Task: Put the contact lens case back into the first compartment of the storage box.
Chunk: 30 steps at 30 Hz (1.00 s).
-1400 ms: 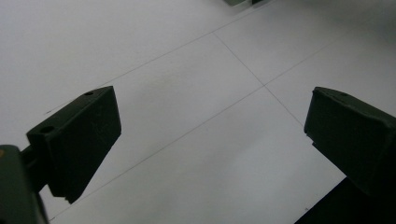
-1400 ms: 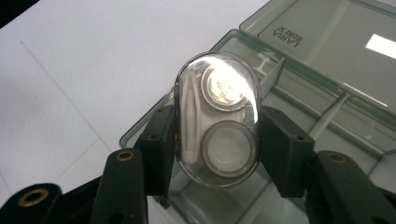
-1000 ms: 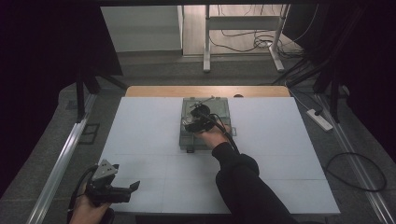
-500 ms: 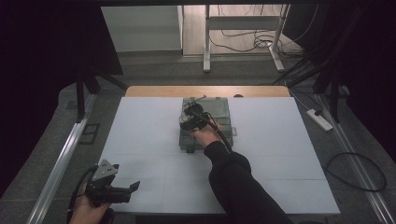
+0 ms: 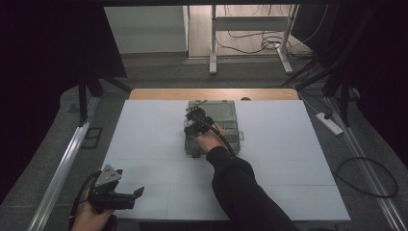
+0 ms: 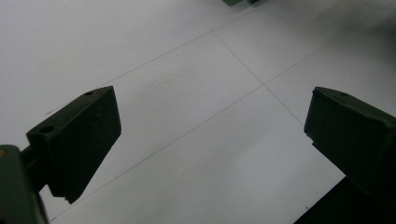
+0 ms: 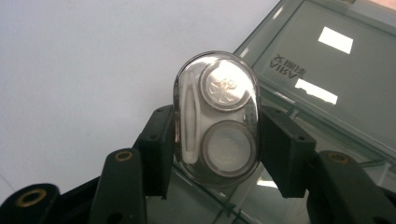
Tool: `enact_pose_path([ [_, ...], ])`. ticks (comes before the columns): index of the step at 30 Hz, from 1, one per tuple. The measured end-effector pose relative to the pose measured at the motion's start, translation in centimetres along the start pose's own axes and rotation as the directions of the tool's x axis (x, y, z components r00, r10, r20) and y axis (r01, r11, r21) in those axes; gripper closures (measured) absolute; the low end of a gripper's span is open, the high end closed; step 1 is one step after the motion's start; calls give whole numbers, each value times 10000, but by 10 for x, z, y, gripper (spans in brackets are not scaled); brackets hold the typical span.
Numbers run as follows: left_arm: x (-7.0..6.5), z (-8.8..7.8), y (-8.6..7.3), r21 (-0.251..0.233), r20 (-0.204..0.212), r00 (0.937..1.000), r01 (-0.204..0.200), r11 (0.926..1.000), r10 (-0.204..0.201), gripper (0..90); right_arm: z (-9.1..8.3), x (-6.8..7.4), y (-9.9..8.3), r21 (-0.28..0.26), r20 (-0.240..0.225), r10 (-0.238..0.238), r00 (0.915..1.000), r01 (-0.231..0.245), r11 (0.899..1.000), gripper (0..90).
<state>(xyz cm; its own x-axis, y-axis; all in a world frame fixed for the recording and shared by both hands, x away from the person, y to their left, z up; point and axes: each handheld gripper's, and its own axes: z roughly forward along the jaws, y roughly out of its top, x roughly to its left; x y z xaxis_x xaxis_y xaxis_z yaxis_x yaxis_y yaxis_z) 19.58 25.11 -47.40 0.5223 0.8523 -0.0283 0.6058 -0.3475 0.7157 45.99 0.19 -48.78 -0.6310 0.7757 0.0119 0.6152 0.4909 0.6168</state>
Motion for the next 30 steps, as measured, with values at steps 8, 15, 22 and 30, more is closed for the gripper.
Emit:
enact_pose_path([
  [8,0,0,0,29,-13,10000,-35,10000,35,37,-6,-3,1,48,19,-130,9999,130,9999,342],
  [15,0,0,0,27,-12,10000,-28,10000,28,37,-11,-9,0,146,-480,-176,9987,183,9997,260],
  [22,0,0,0,30,-22,10000,-36,10000,36,37,-18,-9,-3,193,-999,-326,9945,347,9992,143],
  [30,0,0,0,19,-19,10000,-23,10000,23,37,-25,-9,-9,235,-1564,-714,9851,760,9968,87],
])
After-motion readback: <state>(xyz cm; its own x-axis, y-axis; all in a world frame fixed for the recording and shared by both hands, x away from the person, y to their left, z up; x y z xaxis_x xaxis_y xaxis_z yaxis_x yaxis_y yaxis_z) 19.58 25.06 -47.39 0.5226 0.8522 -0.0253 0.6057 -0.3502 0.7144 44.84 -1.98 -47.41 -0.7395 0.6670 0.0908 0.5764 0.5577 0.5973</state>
